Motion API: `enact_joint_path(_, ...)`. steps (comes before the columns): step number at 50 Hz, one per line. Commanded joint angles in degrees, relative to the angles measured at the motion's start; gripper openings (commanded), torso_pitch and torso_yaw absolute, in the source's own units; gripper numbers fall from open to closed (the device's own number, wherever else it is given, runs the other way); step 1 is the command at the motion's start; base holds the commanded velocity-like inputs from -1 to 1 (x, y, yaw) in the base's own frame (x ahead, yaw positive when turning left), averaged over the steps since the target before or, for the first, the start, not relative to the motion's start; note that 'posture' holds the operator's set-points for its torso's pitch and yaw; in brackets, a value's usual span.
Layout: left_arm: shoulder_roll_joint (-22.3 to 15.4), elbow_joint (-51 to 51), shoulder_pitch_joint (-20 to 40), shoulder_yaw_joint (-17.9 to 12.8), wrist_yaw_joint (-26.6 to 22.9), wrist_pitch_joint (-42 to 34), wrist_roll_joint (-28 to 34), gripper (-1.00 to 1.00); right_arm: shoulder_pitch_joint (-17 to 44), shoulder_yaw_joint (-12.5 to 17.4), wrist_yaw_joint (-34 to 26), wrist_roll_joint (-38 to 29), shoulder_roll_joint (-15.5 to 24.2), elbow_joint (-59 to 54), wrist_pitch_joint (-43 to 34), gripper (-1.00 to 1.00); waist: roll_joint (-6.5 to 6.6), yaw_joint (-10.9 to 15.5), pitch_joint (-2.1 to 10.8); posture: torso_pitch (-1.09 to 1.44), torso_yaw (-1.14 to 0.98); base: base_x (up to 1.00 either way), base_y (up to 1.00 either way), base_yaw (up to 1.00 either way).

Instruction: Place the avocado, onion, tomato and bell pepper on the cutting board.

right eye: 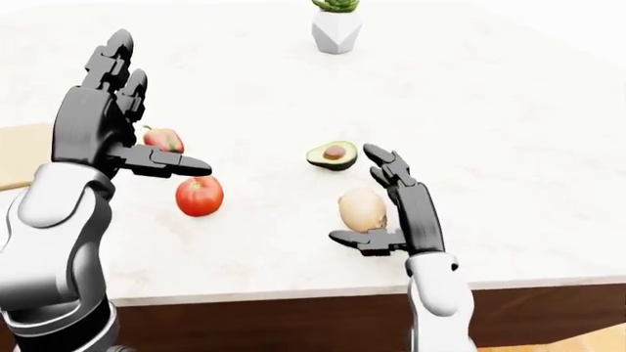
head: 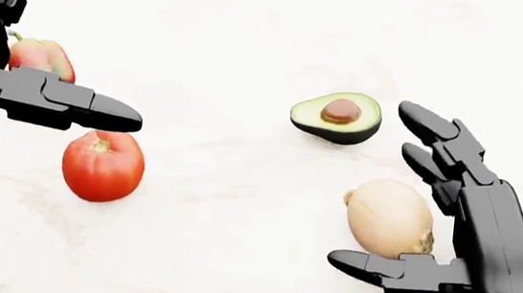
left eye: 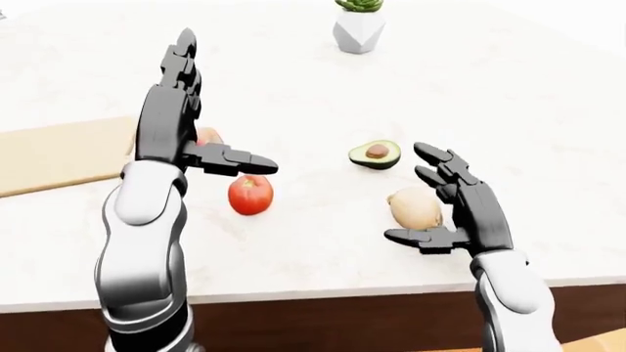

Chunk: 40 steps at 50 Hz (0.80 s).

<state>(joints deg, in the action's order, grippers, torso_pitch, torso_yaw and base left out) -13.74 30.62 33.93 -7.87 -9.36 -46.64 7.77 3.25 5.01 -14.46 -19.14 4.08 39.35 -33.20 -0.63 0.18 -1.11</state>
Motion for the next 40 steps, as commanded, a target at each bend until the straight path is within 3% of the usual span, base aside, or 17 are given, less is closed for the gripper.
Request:
enact_joint_path(1,-0.6,2.0,1.7,-0.6,0.2,1.2,0.2,1.00,1.1,0.7,0.1,-0.2,0.5,2.2,0.6,0.34,0.17,-0.1,1.06,0.00,0.00,0.00,0.00,0.00)
enact_joint_path(4,-0.9,2.4,1.9,-0.7,0.0,0.7,0.3,1.00,0.1,0.8,0.4,-0.1,0.3,1.4,2.0,0.25,0.11,0.0,1.12,0.00,0.00,0.00,0.00,0.00)
enact_joint_path(14,-1.5,2.3,2.7,-1.1,-0.4,0.1,0.3,1.00,0.3,0.8,-1.1,-1.1,0.6,3.9,-1.1,0.29,0.15,0.0,1.14,0.00,0.00,0.00,0.00,0.00)
enact_joint_path(20,-1.9,3.2,2.1,-1.6,-0.6,-0.3,0.0,1.00,-0.6,0.3,-0.7,-1.1,0.2,2.7,0.9,0.14,0.22,-0.1,1.16,0.00,0.00,0.00,0.00,0.00)
enact_joint_path(27,-2.1,3.6,2.0,-1.8,-0.3,-0.5,-0.3,1.00,0.0,0.0,-1.7,-1.5,0.3,4.0,-0.5,-0.35,0.20,-0.1,1.14,0.00,0.00,0.00,0.00,0.00)
enact_joint_path(36,-2.1,3.8,1.7,-1.8,-0.1,-0.5,-0.4,1.00,0.6,-0.1,-2.9,-2.0,0.4,6.5,-2.8,-0.70,0.28,-0.2,0.95,0.00,0.00,0.00,0.00,0.00)
enact_joint_path(39,-2.1,3.8,1.8,-1.7,-0.1,-0.5,-0.4,1.00,1.0,-0.1,-3.2,-2.2,0.5,7.3,-3.3,-1.00,0.25,-0.2,0.99,0.00,0.00,0.00,0.00,0.00)
enact_joint_path(40,-2.0,3.7,1.9,-1.7,0.0,-0.5,-0.4,1.00,1.7,0.0,-3.5,-2.5,0.7,8.0,-4.4,-1.00,0.29,-0.2,0.94,0.00,0.00,0.00,0.00,0.00)
